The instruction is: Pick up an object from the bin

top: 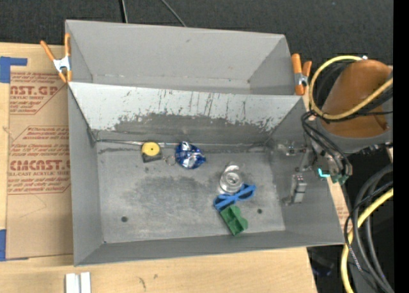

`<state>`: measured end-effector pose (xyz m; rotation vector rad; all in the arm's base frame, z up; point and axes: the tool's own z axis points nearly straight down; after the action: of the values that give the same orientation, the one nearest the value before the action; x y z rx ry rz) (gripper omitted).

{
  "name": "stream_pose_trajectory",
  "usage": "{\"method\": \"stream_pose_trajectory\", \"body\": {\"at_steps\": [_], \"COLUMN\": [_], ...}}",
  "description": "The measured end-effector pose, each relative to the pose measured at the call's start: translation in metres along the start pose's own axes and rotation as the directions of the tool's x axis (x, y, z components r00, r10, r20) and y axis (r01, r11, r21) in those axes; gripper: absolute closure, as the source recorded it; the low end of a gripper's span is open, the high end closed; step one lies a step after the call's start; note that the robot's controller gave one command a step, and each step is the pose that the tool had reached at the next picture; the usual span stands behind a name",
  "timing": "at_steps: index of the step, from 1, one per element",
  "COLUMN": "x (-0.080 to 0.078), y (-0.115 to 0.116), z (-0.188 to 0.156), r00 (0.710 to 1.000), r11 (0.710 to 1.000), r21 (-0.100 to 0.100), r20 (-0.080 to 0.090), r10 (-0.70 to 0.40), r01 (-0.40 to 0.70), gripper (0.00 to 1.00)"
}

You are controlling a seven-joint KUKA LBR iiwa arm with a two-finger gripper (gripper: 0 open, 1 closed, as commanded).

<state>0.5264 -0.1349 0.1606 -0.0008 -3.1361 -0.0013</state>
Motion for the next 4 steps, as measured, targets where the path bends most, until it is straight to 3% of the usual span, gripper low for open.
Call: {"method": "stream_pose_trajectory", "body": {"at_steps": [1, 2, 3, 4], "x": [-0.018, -0.018, -0.021, -0.019], "y": [0.075, 0.073, 0.057, 0.058], "z": [0.080, 0.079, -0.048, -0.043], "r00": [0.949, 0.949, 0.906, 0.906], "r11": [0.949, 0.949, 0.906, 0.906], "r21": [0.001, 0.002, 0.009, 0.004], "r20": [0.007, 0.004, 0.014, 0.008], "r10": [-0.315, -0.314, -0.423, -0.423], "r01": [0.315, 0.314, 0.423, 0.423], "gripper": [0.00, 1.00, 1.00, 0.00]}}
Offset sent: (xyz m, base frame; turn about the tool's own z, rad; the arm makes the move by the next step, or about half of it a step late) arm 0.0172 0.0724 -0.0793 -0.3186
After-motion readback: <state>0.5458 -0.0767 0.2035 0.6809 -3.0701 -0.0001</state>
